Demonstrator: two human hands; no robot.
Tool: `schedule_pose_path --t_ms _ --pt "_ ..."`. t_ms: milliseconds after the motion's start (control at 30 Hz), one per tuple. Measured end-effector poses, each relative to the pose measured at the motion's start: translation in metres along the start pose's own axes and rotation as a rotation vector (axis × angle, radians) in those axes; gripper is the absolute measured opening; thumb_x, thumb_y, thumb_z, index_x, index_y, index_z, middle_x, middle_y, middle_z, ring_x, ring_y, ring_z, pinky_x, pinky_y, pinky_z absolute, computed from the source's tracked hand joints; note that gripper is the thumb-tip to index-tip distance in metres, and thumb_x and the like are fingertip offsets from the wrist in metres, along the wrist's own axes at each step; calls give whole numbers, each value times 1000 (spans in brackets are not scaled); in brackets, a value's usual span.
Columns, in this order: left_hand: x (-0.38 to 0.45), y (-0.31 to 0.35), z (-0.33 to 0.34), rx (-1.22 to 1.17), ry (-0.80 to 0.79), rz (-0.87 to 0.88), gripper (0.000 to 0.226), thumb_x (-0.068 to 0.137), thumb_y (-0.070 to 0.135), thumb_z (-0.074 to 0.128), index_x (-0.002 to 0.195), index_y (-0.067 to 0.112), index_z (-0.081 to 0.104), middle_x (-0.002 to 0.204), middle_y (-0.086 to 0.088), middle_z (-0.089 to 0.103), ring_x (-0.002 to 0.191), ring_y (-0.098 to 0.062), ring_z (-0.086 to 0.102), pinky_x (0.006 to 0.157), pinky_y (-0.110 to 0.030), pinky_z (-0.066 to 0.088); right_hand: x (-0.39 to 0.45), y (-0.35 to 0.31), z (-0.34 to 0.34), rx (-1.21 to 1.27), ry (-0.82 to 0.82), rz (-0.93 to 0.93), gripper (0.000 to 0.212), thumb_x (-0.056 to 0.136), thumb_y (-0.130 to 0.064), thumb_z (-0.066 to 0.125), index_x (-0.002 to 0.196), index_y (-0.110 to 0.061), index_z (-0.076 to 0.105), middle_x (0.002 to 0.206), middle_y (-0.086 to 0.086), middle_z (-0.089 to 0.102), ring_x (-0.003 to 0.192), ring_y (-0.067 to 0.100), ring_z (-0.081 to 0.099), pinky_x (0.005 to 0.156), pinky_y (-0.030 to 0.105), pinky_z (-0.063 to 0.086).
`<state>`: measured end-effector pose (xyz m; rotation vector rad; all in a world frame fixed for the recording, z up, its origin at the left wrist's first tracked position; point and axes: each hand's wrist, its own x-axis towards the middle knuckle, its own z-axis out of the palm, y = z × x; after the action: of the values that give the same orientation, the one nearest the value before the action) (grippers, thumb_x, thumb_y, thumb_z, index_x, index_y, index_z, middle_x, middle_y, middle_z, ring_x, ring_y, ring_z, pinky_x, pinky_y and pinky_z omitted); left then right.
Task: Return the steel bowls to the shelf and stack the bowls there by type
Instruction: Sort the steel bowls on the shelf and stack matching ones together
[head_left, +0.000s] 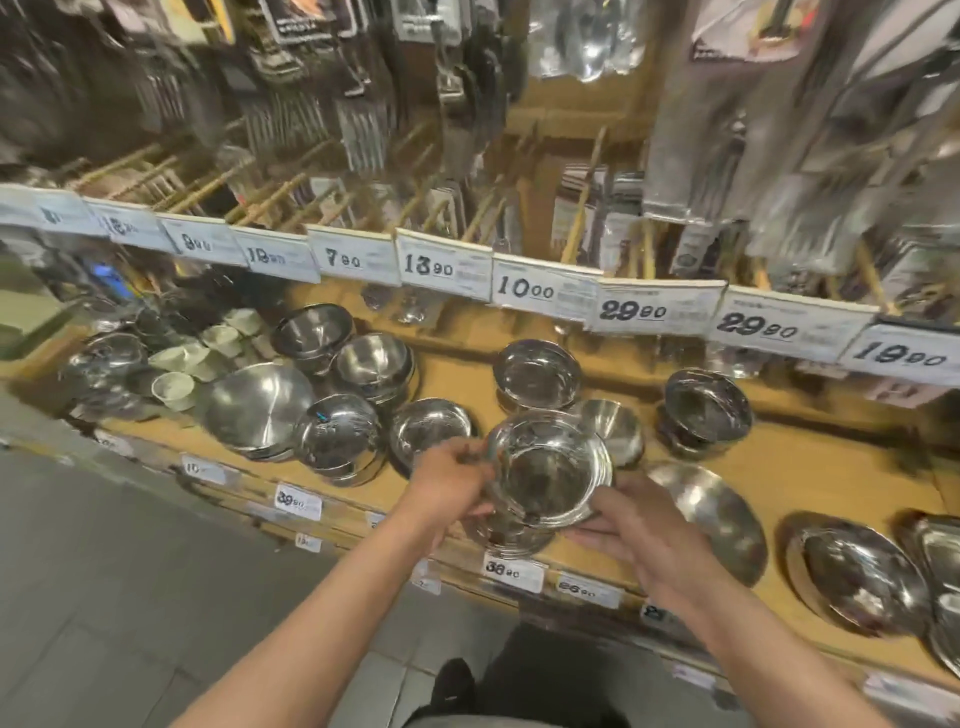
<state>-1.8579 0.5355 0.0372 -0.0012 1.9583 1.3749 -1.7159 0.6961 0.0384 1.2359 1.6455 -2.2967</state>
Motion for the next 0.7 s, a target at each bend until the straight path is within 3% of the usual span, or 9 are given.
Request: schedule_pose_path --t_ms 133,233,333,367,433,533,633,700 --pt "24 -6 -33 151 3 17 11 97 15 66 104 8 72 92 -12 76 73 -16 74 75 -36 65 27 14 35 -120 144 18 51 96 -12 62 143 -1 45 110 19 68 90 22 73 74 30 64" --pt "35 -10 -40 328 0 77 25 99 25 61 91 5 74 83 -17 74 66 -18 70 76 -37 62 40 25 47 -178 277 -9 28 94 -10 62 120 3 60 94 14 65 80 19 69 60 20 59" --pt "43 -13 -46 524 13 155 33 101 24 55 81 9 76 74 -5 75 61 -14 64 78 -32 55 39 29 54 -367 376 -64 3 91 -11 66 91 -13 68 87 4 71 67 7 71 47 9 47" --pt "44 -14 -46 562 -4 157 31 101 21 54 80 13 75 73 -1 73 64 -12 64 83 -34 55 39 32 55 -454 400 -95 9 90 -10 67 86 -18 69 79 -2 72 57 -1 68 44 5 41" --pt "47 -16 -46 661 -50 163 26 100 17 53 90 14 76 88 -2 75 84 -19 69 97 -39 53 39 34 56 -637 442 -154 8 89 -12 68 91 -18 73 64 -11 65 45 -9 59 38 5 34" --pt "48 -17 -42 755 -54 186 25 99 18 55 109 9 76 118 -11 74 116 -32 64 110 -48 43 40 32 59 -814 473 -161 27 89 -17 69 116 -15 69 72 -2 70 54 5 59 52 19 41" --pt "50 -20 -41 735 -48 214 24 98 21 58 113 11 73 115 -11 74 112 -31 65 107 -47 46 42 33 59 -808 493 -151 41 88 -17 68 129 -12 64 82 1 72 60 9 60 54 17 41" --pt "51 -21 -42 697 -56 222 22 97 17 59 114 11 72 112 -11 74 106 -30 69 101 -44 52 43 35 59 -809 493 -150 44 88 -16 68 131 -11 62 91 6 75 71 19 65 64 23 43"
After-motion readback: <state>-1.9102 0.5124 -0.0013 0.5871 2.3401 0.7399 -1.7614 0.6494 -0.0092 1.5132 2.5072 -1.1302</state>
